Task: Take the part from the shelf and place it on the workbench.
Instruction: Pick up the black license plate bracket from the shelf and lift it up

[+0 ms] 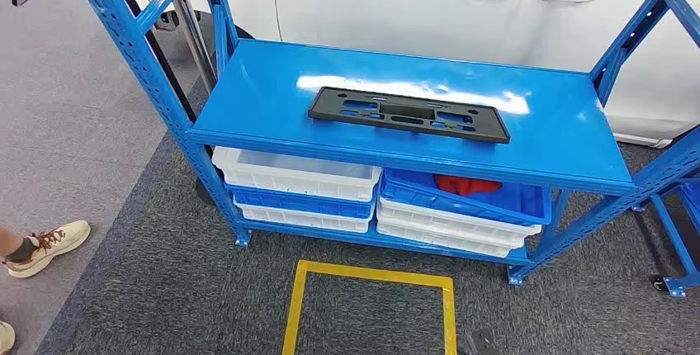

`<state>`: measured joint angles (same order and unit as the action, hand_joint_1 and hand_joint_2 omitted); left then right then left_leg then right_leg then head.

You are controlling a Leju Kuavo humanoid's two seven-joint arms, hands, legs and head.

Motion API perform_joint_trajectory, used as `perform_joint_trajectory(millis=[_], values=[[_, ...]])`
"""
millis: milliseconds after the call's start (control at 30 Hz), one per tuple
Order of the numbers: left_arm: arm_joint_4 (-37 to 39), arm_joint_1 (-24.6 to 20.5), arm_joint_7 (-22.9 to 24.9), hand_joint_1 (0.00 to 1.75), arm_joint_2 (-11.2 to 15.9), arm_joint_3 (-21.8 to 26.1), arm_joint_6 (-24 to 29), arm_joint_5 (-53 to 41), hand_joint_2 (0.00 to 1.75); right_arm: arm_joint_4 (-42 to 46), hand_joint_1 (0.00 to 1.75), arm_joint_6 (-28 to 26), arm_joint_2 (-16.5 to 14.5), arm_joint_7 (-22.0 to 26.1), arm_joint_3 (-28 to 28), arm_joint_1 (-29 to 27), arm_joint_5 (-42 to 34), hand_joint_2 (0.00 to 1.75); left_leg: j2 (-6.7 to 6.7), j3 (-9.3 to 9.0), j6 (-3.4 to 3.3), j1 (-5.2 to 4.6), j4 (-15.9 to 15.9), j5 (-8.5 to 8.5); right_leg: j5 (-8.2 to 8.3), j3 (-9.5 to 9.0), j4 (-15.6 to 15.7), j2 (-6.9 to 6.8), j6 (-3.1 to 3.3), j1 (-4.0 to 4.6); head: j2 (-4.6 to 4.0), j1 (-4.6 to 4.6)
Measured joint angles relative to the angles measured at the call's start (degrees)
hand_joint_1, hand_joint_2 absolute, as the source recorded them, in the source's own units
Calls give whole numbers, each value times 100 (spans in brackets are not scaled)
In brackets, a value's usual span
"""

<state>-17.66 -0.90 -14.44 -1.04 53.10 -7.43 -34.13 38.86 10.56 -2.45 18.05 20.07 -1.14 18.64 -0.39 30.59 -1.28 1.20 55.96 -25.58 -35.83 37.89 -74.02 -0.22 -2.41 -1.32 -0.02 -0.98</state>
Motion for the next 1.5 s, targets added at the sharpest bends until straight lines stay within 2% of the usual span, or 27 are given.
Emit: perform_joint_trajectory(millis=[67, 100, 167, 233, 367, 433, 500, 533, 567, 600, 633, 700, 767, 833, 900, 967, 1000, 1033, 1067, 1100, 1167, 1233, 1300, 1367, 1400, 1433, 1500], values=[[11, -6, -7, 0, -9, 55, 0, -44, 0, 183, 0, 54, 10, 51, -61, 20, -56, 0, -10, -5, 9, 3, 8, -5, 164, -42, 133, -1, -7, -10, 0, 0], [22, -15, -15, 0, -22, 112, 0, -87, 0, 373, 0, 109, 21, 104, -123, 45, -114, 0, -21, -10, 21, 7, 23, -13, 359, -134, 365, -1, -11, -21, 0, 0], [42, -43, -37, 0, -43, 219, 1, -171, 0, 749, 0, 215, 48, 210, -247, 125, -233, 0, -45, -3, 77, 4, 79, -46, 767, -470, 1143, 12, -6, -35, 0, 0], [49, -78, -60, 0, -53, 322, 2, -256, 0, 1118, 0, 318, 73, 316, -373, 224, -362, 0, -52, 33, 154, -14, 136, -74, 907, -629, 1570, 37, 49, -16, 0, -1], [85, -124, -88, 0, -73, 544, 2, -430, 0, 1876, 0, 538, 119, 536, -653, 392, -649, 0, -19, 98, 302, 10, 225, -132, 935, -581, 1610, 77, 228, 6, 0, -1], [98, -152, -96, 0, -82, 655, 5, -506, 0, 2238, 0, 645, 146, 641, -796, 481, -798, 0, -1, 314, 335, 21, 707, -426, 958, -577, 1629, 93, 297, 3, 0, -1], [111, -174, -102, 0, -90, 767, 9, -579, 0, 2571, 0, 757, 176, 742, -934, 558, -948, 0, 4, 684, 347, 22, 1503, -790, 962, -565, 1627, 123, 324, 30, 0, -2], [121, -179, -104, 0, -94, 825, 11, -616, 0, 2735, 0, 817, 188, 791, -1005, 588, -1023, 0, 4, 818, 346, 21, 1780, -864, 963, -562, 1625, 150, 327, 44, 0, -2], [131, -181, -107, 0, -98, 880, 11, -655, 0, 2902, 0, 878, 200, 842, -1078, 619, -1100, 0, 3, 855, 335, 19, 1845, -819, 963, -563, 1621, 185, 329, 55, 0, -2], [140, -183, -112, 0, -103, 940, 11, -694, 0, 3074, 0, 940, 209, 893, -1152, 656, -1178, 0, -5, 776, 315, 17, 1666, -662, 963, -569, 1618, 228, 328, 64, 0, -1], [147, -186, -120, 0, -106, 997, 11, -734, 0, 3254, 0, 1002, 217, 948, -1226, 702, -1258, 0, -45, 603, 284, 15, 1285, -431, 963, -576, 1615, 276, 326, 69, 0, -1], [157, -202, -138, 0, -108, 1116, 18, -806, 0, 3595, 0, 1117, 229, 1054, -1364, 813, -1414, 0, -252, 249, 218, 10, 506, -110, 968, -566, 1605, 370, 298, 74, 0, 0], [173, -222, -153, 0, -110, 1234, 30, -872, 0, 3911, 0, 1232, 249, 1153, -1498, 906, -1561, 0, -370, 132, 183, -10, 212, -61, 994, -516, 1604, 464, 228, 52, 0, -1], [186, -246, -167, 0, -117, 1339, 38, -939, 0, 4240, 0, 1352, 284, 1253, -1631, 966, -1711, 0, -271, 127, 140, -14, 165, -34, 1019, -482, 1615, 543, 144, 27, 0, -1], [189, -277, -182, 0, -133, 1436, 45, -1009, 0, 4573, 0, 1472, 322, 1361, -1756, 1036, -1865, 0, -150, 98, 66, 5, 90, 6, 902, -395, 1441, 405, 92, 41, 0, 0], [199, -294, -194, 0, -154, 1551, 57, -1076, 0, 4875, 0, 1586, 360, 1461, -1894, 1135, -2012, 0, -17, 82, 14, 1, 55, 19, 574, -95, 832, 169, 73, 57, 0, 0], [211, -300, -198, 0, -161, 1617, 66, -1109, 0, 5020, 0, 1644, 383, 1508, -1972, 1179, -2086, 0, 46, 85, 1, -7, 58, 15, 407, 108, 434, 112, 64, 55, 0, 0], [225, -307, -202, 0, -170, 1687, 76, -1142, 0, 5169, 0, 1704, 409, 1557, -2055, 1212, -2167, 0, 104, 85, 0, -12, 62, 10, 315, 266, 124, 84, 55, 54, 0, 0], [239, -318, -206, 0, -181, 1759, 85, -1175, 0, 5318, 0, 1763, 440, 1610, -2140, 1241, -2250, 0, 145, 84, 3, -15, 65, 4, 329, 336, -3, 69, 50, 53, 0, 0], [255, -336, -210, 0, -195, 1833, 92, -1205, 0, 5475, 0, 1814, 479, 1665, -2230, 1272, -2333, 0, 176, 81, 11, -16, 73, -3, 449, 290, 101, 57, 50, 53, 0, 0], [291, -392, -231, 0, -233, 2002, 96, -1289, 0, 5847, 0, 1911, 603, 1813, -2461, 1373, -2569, 0, 212, 78, 36, -18, 97, -21, 835, -94, 858, 11, 79, 56, 0, 0], [327, -448, -257, 0, -268, 2184, 90, -1386, 0, 6204, 0, 1993, 757, 1972, -2742, 1515, -2898, 0, 235, 86, 81, -43, 133, -45, 1036, -416, 1494, -33, 132, 83, 0, 0], [351, -473, -268, 0, -287, 2311, 74, -1436, 0, 6411, 0, 2017, 880, 2037, -2963, 1604, -3118, 0, 243, 86, 139, -64, 139, -54, 1037, -472, 1623, -37, 182, 115, 0, 0], [370, -482, -268, 0, -300, 2392, 56, -1445, 0, 6537, 0, 2012, 966, 2032, -3108, 1629, -3170, 0, 224, 91, 202, -57, 163, -84, 1059, -482, 1653, -25, 244, 95, 0, 0], [378, -485, -268, 0, -307, 2423, 49, -1446, 0, 6587, 0, 2012, 997, 2031, -3164, 1646, -3177, 0, 196, 136, 233, -52, 274, -165, 1073, -489, 1672, -22, 281, 80, 0, 0], [382, -485, -268, 0, -310, 2452, 44, -1446, 0, 6629, 0, 2013, 1016, 2031, -3211, 1662, -3185, 0, 159, 239, 262, -45, 509, -311, 1086, -495, 1690, -19, 314, 64, 0, 0], [385, -481, -268, 0, -314, 2493, 41, -1446, 0, 6673, 0, 2011, 1044, 2027, -3285, 1684, -3194, 0, 107, 588, 306, -37, 1263, -690, 1087, -489, 1693, -7, 350, 64, 0, 0]])
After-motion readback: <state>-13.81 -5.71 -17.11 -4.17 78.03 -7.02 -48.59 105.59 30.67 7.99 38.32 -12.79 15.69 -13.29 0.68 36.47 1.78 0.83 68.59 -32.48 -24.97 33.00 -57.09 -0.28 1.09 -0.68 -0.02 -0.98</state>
